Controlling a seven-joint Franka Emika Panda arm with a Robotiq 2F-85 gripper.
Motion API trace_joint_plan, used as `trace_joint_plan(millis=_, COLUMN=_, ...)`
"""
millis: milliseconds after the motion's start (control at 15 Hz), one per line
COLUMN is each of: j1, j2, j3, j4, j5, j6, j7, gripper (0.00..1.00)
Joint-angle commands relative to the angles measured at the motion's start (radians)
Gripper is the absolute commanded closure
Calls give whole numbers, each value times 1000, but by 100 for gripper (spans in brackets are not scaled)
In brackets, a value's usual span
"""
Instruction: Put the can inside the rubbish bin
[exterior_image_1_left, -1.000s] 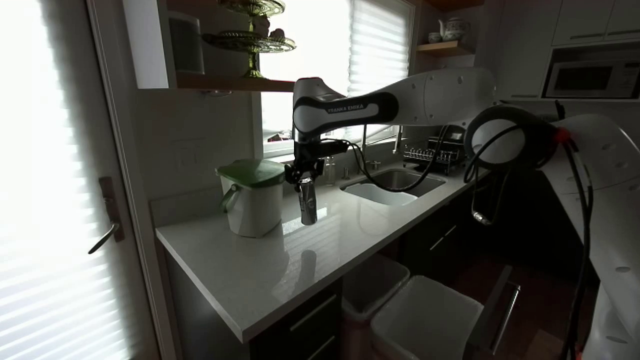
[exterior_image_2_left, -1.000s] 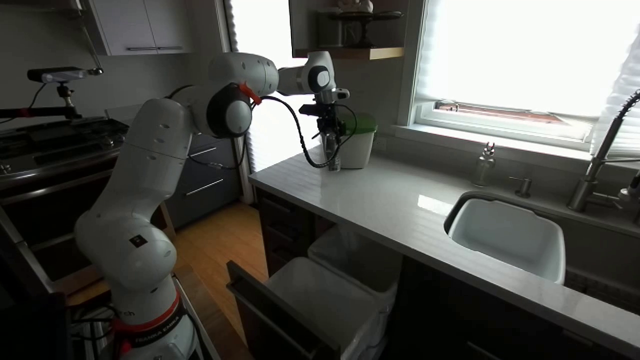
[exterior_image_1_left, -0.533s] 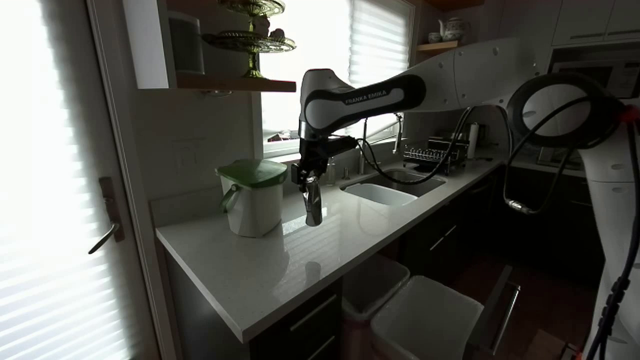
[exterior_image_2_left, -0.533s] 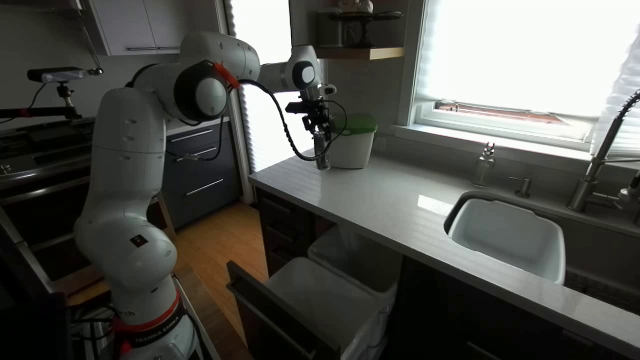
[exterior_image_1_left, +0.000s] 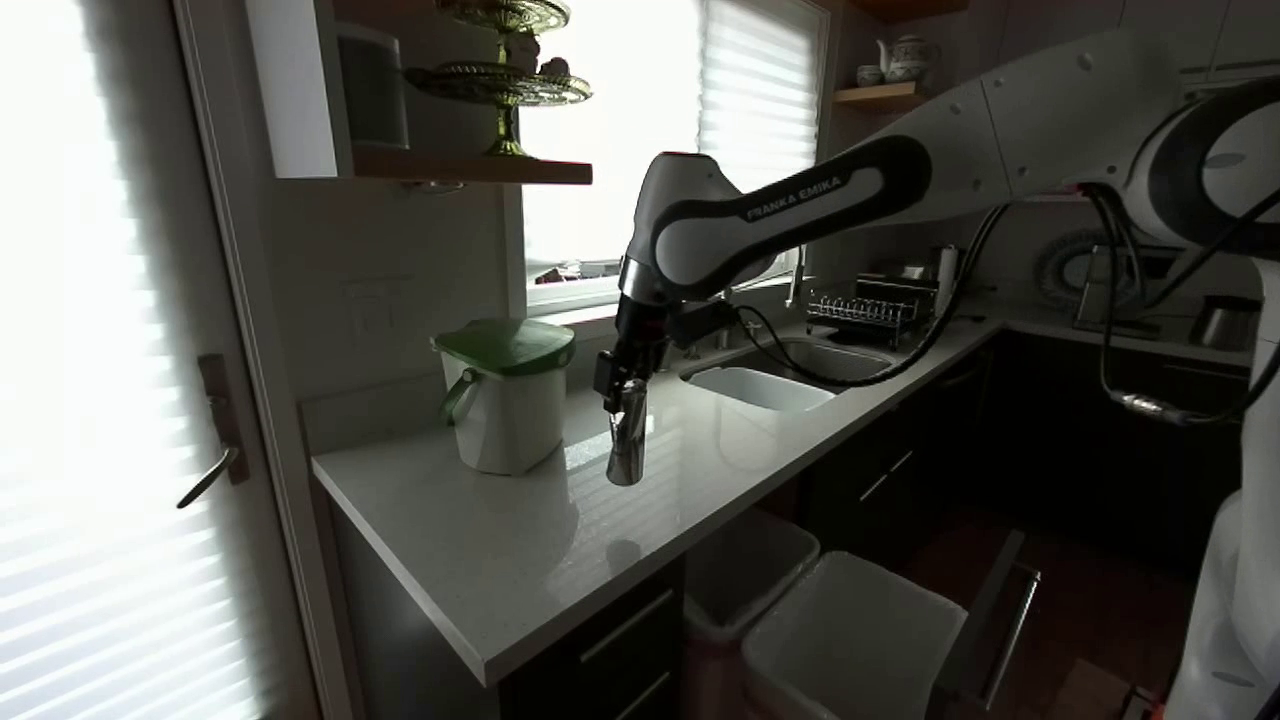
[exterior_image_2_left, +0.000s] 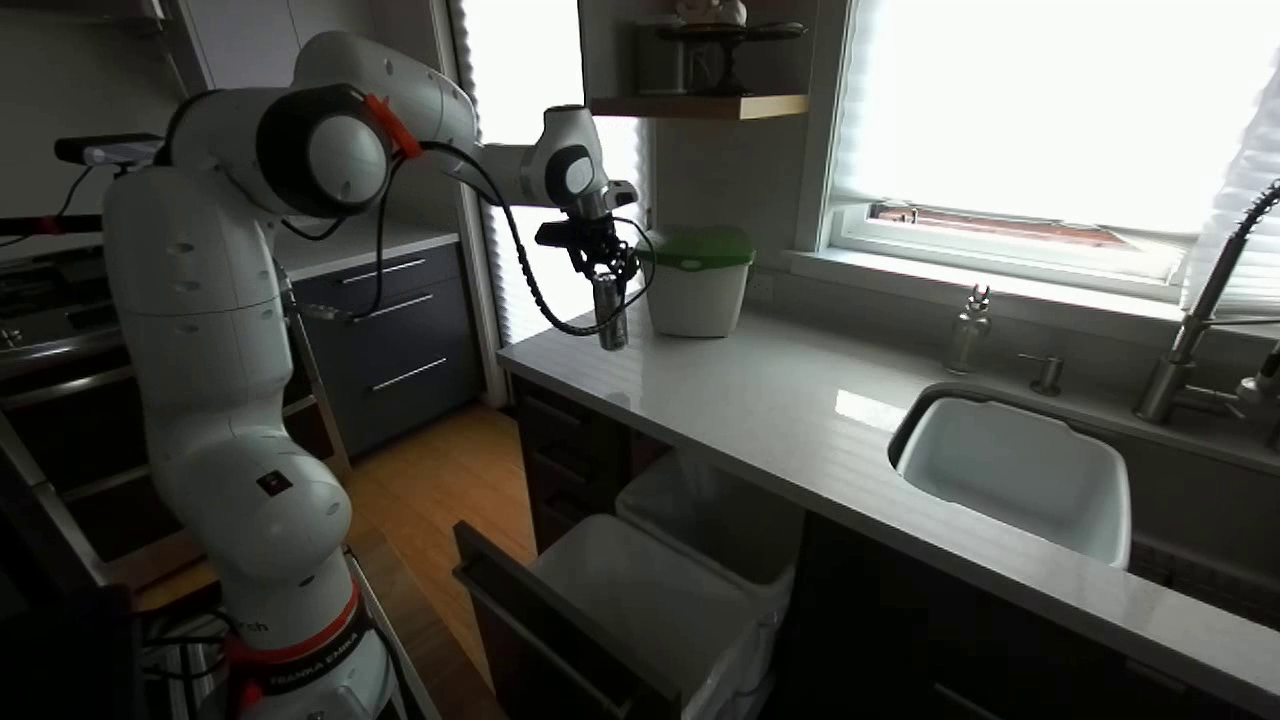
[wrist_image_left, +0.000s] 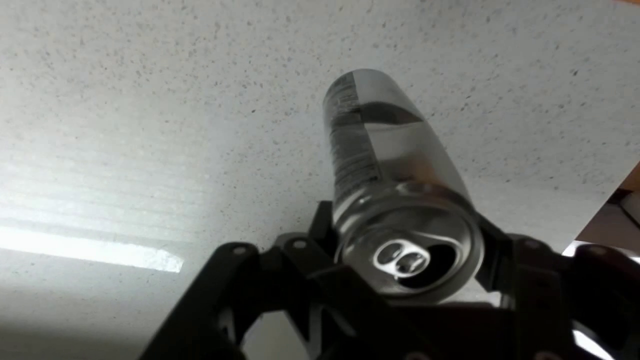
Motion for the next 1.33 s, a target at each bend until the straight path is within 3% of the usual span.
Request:
trace_joint_plan(millis=0, j1=-20, j2=-176, j3=23, j4=-247, j5=77, j6=33, j7=-16, gripper=66)
trace_joint_plan(millis=67, j1=-22, j2=-213, j3=22, j4=-299, j5=91, j6=34, j7=-17, gripper=66)
trace_joint_plan(millis=133, j1=-17, j2=-104, j3=25, j4=-153, j5=52, j6=3, j7=1, gripper=41)
trace_joint_plan(millis=333, j1=-21, j2=-183, j3=25, j4=-254, j5=65, j6=6, j7=-1, gripper=41)
trace_joint_plan(millis=867, j1=-23, j2=-196, j3=25, j4=-272, j5=67, j6=8, j7=-1, gripper=41)
trace_joint_plan(millis=933, j1=-23, j2=-196, j3=25, j4=-272, j5=67, j6=8, j7=-1, gripper=66)
trace_joint_plan(millis=1267, j1=-21, j2=-286, j3=24, j4=-376, j5=116, j6=53, j7=22, gripper=66)
